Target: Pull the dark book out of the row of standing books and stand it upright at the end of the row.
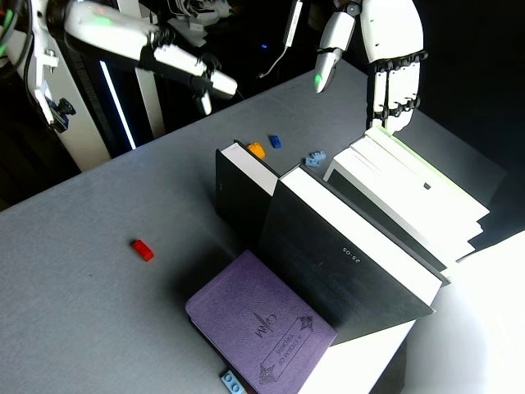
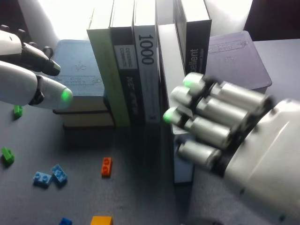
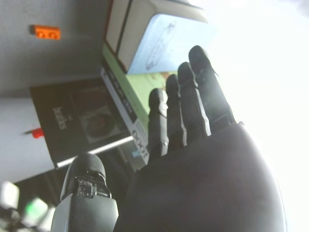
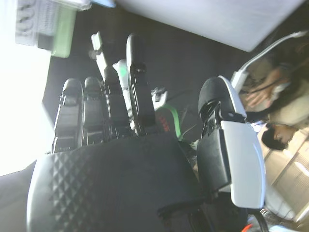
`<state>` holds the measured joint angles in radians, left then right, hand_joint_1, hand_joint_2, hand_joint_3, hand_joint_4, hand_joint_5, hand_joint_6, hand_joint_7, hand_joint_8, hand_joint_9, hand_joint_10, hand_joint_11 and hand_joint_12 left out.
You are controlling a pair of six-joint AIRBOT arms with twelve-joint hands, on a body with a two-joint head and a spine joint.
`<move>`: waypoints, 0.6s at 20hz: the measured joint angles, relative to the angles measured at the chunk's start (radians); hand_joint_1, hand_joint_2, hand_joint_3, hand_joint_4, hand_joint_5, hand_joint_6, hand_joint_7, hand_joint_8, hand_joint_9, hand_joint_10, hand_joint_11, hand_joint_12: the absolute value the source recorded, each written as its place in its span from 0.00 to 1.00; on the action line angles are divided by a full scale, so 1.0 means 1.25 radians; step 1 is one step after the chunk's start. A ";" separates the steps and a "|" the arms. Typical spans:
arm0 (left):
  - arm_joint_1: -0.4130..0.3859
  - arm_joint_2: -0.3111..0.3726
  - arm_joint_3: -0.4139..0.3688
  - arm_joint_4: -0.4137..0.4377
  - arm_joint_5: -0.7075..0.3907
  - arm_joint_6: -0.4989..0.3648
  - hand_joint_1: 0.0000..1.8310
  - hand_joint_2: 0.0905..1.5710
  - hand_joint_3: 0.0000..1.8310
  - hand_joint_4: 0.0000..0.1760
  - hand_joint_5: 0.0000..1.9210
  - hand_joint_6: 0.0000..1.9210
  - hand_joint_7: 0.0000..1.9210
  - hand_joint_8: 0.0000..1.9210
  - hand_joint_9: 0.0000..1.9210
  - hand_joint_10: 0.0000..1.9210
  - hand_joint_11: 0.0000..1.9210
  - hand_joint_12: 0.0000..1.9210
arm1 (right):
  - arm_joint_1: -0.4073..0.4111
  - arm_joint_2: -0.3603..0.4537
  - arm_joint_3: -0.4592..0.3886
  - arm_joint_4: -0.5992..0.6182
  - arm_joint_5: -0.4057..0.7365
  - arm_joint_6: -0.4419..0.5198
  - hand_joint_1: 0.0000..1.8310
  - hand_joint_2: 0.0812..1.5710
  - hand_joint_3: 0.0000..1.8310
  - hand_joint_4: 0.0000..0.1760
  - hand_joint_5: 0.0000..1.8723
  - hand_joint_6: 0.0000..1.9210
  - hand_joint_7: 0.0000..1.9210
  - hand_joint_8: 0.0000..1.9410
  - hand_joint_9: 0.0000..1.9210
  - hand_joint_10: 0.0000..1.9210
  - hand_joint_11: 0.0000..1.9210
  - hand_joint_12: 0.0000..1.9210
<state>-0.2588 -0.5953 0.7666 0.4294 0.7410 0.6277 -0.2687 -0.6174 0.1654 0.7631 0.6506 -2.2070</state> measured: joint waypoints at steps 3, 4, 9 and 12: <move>0.000 0.000 0.000 -0.001 -0.001 0.000 0.00 0.72 0.00 0.25 0.22 0.00 0.26 0.00 0.28 0.01 0.28 0.09 | 0.053 0.067 -0.001 -0.005 -0.036 0.027 0.04 0.75 0.00 0.00 0.24 0.37 0.33 0.15 0.13 0.58 0.00 0.85; 0.000 0.000 0.000 0.000 -0.001 0.000 0.01 0.74 0.00 0.13 0.27 0.00 0.34 0.00 0.36 0.00 0.30 0.21 | 0.058 0.079 0.002 -0.009 -0.038 0.028 0.06 0.76 0.00 0.00 0.25 0.53 0.28 0.49 0.18 0.76 0.02 0.99; 0.000 0.000 0.000 0.000 -0.002 0.000 0.08 0.75 0.00 0.00 0.44 0.01 0.51 0.01 0.52 0.03 0.29 0.53 | 0.058 0.080 0.087 -0.013 -0.104 0.134 0.04 0.78 0.01 0.00 0.34 0.75 0.38 0.82 0.33 0.99 0.25 1.00; 0.000 0.000 0.000 -0.001 -0.002 0.000 0.14 0.74 0.00 0.00 0.49 0.01 0.57 0.02 0.56 0.06 0.32 0.57 | 0.058 0.083 0.127 -0.001 -0.161 0.208 0.01 0.79 0.01 0.00 0.36 0.79 0.40 0.86 0.36 1.00 0.25 1.00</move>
<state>-0.2588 -0.5953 0.7666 0.4286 0.7391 0.6273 -0.1963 -0.5133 0.3237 0.7616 0.4496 -1.9465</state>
